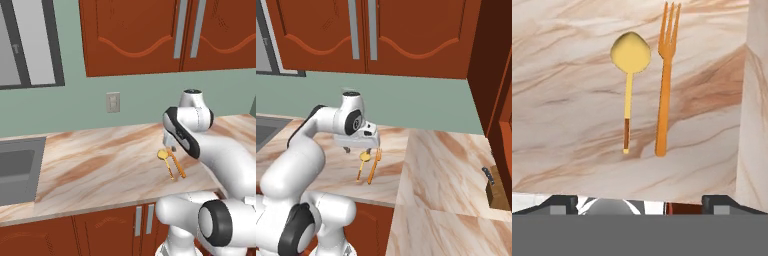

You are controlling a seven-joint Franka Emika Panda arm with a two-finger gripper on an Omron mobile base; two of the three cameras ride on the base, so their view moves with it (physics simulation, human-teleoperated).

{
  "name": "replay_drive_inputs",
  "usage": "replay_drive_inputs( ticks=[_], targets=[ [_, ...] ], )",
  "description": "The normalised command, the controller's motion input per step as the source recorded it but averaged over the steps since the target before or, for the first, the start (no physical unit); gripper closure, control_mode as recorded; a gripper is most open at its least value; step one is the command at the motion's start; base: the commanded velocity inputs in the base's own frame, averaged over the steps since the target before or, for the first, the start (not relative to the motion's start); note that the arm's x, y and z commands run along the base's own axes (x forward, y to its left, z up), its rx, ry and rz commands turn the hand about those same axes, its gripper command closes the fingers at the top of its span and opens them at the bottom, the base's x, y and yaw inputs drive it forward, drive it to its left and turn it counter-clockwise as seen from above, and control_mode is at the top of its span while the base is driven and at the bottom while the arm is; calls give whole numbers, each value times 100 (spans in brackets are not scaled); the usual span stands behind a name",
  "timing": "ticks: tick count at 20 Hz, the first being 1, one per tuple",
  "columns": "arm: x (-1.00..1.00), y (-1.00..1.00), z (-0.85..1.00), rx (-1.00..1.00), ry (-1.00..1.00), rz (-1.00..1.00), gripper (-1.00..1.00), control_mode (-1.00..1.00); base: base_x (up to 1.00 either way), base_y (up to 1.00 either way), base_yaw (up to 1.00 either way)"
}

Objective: Take the fork and place it on the left side of the plate. Then take the spoon and place it on the right side of the plate. Make sure they're directly next to the plate.

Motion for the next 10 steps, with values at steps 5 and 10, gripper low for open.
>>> replay_drive_inputs(
  ticks=[5,10],
  targets=[
    [19,-26,-59,0,6,-7,-100,-100,0,0,0],
    [18,-15,-53,-2,0,-1,-100,-100,0,0,0]
  ],
)
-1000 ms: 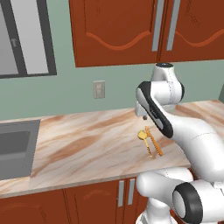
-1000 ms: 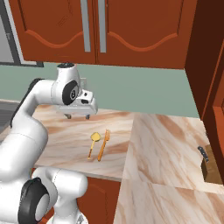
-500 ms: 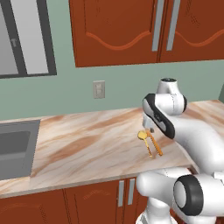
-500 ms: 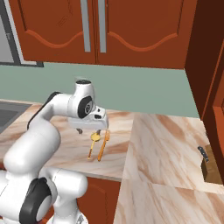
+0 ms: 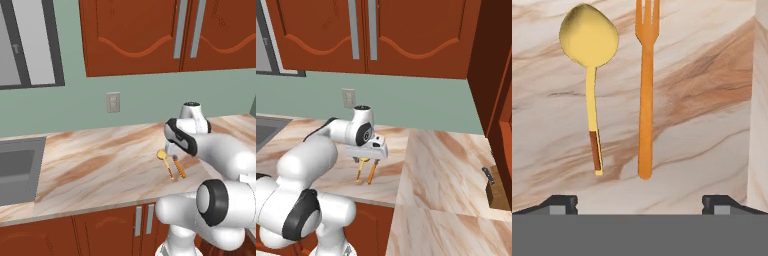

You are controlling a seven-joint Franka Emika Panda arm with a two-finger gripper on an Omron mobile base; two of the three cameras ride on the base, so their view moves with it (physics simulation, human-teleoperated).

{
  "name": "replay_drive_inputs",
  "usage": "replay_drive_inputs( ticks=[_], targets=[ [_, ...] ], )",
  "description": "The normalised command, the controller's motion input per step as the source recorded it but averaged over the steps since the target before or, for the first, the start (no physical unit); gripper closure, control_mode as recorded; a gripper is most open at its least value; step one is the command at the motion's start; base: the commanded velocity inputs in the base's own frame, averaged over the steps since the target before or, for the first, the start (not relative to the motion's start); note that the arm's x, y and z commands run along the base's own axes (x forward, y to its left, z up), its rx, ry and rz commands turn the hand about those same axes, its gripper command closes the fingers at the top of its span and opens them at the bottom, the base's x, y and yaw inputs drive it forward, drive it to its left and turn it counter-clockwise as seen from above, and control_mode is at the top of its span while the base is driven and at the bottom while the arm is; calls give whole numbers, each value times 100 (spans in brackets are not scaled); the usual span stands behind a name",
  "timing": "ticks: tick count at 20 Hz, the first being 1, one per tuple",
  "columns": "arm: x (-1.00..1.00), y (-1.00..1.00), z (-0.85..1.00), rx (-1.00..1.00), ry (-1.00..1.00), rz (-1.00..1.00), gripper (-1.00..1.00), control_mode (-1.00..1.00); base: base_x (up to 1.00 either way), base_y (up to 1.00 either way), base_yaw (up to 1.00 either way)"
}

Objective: Take the fork and place it on the left side of the plate. Then take the spoon and place it on the right side of the plate. Make sure they're directly next to the plate.

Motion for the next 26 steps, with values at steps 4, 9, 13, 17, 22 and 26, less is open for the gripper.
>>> replay_drive_inputs(
  ticks=[4,9,13,17,22,26],
  targets=[
    [28,-1,-39,-2,0,0,-100,-100,0,0,0],
    [26,0,-35,0,0,0,-100,-100,0,0,0],
    [19,-1,-24,0,0,0,-100,-100,0,0,0],
    [17,-4,-11,0,-1,0,-100,-100,0,0,0],
    [8,-10,-10,0,-1,0,-100,-100,0,0,0],
    [9,-1,-25,0,0,0,-100,-100,0,0,0]
  ],
)
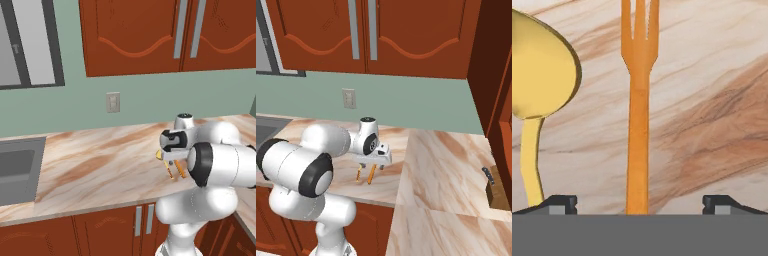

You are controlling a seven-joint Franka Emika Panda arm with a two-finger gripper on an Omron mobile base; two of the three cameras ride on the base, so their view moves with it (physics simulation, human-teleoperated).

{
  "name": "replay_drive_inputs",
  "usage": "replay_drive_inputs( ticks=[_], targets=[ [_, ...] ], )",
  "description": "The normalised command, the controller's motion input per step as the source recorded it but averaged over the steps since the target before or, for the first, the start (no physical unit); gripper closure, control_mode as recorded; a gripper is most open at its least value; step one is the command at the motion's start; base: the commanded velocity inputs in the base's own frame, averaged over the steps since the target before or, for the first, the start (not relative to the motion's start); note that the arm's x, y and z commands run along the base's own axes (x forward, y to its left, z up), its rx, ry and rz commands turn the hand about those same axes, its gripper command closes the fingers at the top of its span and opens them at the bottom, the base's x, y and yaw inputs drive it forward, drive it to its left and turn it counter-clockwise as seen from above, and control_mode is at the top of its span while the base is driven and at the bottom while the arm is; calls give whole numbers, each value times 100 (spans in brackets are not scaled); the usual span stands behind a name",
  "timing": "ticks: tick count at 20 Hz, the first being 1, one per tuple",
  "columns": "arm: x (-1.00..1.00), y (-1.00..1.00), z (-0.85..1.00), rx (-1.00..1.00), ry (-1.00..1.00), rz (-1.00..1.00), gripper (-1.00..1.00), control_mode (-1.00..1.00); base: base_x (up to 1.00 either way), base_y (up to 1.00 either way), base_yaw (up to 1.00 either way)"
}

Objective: Take the fork and place it on the left side of the plate. Then take the spoon and place it on the right side of the plate. Make sure they're directly next to the plate.

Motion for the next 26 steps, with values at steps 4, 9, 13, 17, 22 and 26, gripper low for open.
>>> replay_drive_inputs(
  ticks=[4,9,13,17,22,26],
  targets=[
    [12,0,-28,0,0,0,-100,-100,0,0,0],
    [14,0,-31,0,0,0,-100,-100,0,0,0],
    [11,10,-36,-1,0,0,100,-100,0,0,0],
    [-7,0,-4,0,-8,0,100,-100,0,0,0],
    [-30,-3,11,0,-15,0,100,-100,0,0,0],
    [-52,-10,56,0,-26,3,100,-100,0,0,0]
  ],
)
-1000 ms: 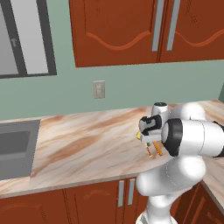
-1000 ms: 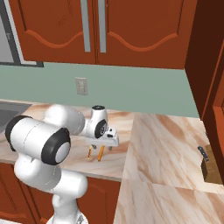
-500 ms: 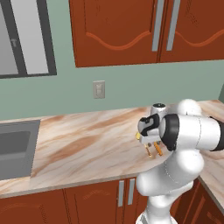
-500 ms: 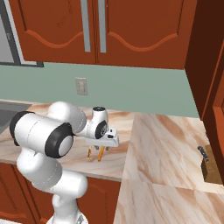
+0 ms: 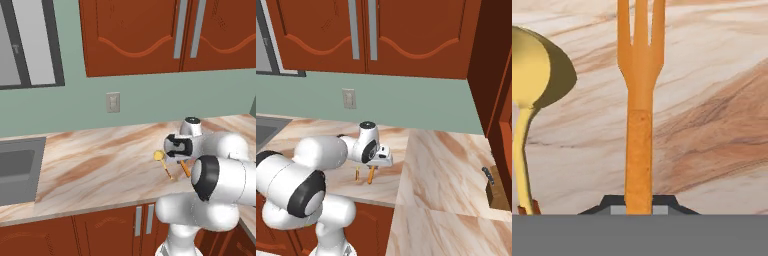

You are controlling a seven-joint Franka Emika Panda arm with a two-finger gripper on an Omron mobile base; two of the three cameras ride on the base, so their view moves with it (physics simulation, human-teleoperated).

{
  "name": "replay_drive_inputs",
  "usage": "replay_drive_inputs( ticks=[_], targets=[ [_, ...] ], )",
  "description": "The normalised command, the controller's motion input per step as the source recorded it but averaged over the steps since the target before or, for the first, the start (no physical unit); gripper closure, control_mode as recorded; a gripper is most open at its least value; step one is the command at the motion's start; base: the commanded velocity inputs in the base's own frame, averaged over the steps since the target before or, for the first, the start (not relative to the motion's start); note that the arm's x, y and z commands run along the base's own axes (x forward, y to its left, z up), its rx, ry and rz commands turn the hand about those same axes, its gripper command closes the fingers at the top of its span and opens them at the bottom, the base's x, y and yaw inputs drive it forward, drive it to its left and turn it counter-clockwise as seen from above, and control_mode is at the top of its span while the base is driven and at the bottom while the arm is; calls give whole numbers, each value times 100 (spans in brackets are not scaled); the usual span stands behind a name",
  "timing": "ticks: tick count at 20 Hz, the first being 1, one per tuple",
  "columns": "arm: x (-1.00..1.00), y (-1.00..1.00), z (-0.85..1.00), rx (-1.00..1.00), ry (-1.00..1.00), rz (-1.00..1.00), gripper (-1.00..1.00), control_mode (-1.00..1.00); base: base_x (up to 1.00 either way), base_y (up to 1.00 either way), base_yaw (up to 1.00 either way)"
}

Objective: Take the fork and place it on the left side of the plate. Then take the spoon and place it on the right side of the plate. Make sure they're directly next to the plate.

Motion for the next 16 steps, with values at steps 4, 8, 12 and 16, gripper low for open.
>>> replay_drive_inputs(
  ticks=[4,8,12,16],
  targets=[
    [-49,0,85,-1,-28,2,100,-100,0,0,0],
    [-43,13,93,0,-15,0,100,-100,0,0,0],
    [-33,46,89,0,-9,1,100,-100,0,0,0],
    [-24,52,99,0,-9,4,100,-100,0,0,0]
  ],
)
